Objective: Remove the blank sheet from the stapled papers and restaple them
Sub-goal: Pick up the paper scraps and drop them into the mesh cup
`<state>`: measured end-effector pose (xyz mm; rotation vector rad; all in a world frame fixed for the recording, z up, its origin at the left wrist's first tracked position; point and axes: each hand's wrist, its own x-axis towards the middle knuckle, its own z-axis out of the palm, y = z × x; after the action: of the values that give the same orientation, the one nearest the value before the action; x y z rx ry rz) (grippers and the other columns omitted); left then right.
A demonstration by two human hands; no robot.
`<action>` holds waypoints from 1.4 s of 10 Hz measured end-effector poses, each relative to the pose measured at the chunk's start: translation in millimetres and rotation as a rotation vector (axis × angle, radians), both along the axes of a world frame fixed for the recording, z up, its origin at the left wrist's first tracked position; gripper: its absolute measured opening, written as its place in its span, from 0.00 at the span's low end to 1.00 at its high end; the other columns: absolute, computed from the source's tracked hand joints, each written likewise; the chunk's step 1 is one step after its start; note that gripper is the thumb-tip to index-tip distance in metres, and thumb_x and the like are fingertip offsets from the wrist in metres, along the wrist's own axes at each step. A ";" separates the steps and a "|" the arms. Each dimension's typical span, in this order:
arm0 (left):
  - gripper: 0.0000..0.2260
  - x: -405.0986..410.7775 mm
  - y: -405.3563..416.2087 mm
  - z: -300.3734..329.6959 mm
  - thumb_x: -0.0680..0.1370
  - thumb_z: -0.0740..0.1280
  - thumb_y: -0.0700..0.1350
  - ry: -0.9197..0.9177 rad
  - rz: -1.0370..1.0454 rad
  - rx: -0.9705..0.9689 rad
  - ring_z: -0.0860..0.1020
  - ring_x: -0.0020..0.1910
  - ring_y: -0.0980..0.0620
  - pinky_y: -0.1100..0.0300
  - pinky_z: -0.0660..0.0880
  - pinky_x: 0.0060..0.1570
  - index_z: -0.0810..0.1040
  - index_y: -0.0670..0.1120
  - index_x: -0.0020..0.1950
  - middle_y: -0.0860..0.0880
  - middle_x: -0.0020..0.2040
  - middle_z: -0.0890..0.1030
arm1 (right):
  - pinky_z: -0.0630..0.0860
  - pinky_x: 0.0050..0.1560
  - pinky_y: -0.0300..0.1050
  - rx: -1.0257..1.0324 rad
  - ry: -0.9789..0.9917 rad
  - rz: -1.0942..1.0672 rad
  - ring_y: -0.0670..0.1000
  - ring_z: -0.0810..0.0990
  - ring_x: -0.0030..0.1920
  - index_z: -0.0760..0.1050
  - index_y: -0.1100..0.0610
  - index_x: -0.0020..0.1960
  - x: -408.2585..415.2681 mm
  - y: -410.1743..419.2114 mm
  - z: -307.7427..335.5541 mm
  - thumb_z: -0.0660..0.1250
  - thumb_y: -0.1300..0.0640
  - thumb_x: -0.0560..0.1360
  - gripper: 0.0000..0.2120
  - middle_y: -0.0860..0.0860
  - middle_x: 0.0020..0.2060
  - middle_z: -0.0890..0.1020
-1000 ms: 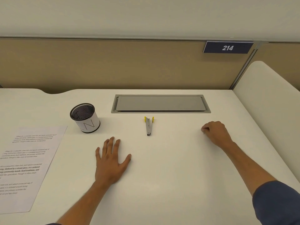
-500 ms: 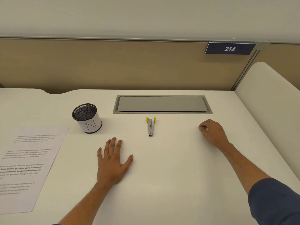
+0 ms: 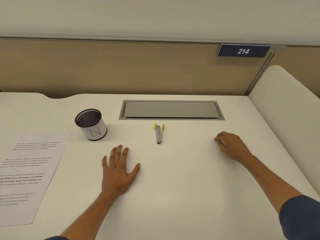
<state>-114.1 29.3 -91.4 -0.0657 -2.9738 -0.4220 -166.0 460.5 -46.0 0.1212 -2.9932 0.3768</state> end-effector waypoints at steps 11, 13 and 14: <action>0.36 0.2 0.4 0.0 0.74 0.50 0.68 0.007 -0.005 0.010 0.53 0.78 0.49 0.43 0.48 0.74 0.62 0.49 0.76 0.49 0.78 0.59 | 0.76 0.44 0.45 -0.043 -0.092 -0.251 0.59 0.81 0.46 0.82 0.59 0.54 -8.5 -23.0 8.4 0.61 0.67 0.75 0.13 0.57 0.46 0.85; 0.36 0.6 0.4 0.2 0.74 0.49 0.68 0.005 -0.001 0.005 0.53 0.78 0.49 0.42 0.48 0.74 0.63 0.49 0.76 0.49 0.78 0.59 | 0.68 0.38 0.43 0.041 -0.095 -0.293 0.59 0.79 0.42 0.77 0.58 0.57 -7.7 -34.1 9.9 0.60 0.67 0.74 0.14 0.56 0.43 0.83; 0.36 0.6 1.0 0.8 0.74 0.48 0.69 0.002 0.001 0.004 0.53 0.78 0.49 0.43 0.48 0.74 0.62 0.49 0.76 0.49 0.78 0.59 | 0.66 0.37 0.44 0.069 -0.103 -0.302 0.57 0.76 0.39 0.73 0.59 0.57 -2.6 -37.7 7.6 0.59 0.68 0.74 0.13 0.56 0.43 0.82</action>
<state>-113.5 30.3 -90.6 -0.0635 -2.9707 -0.4268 -168.6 422.8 -38.4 -0.3513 -3.0575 0.2530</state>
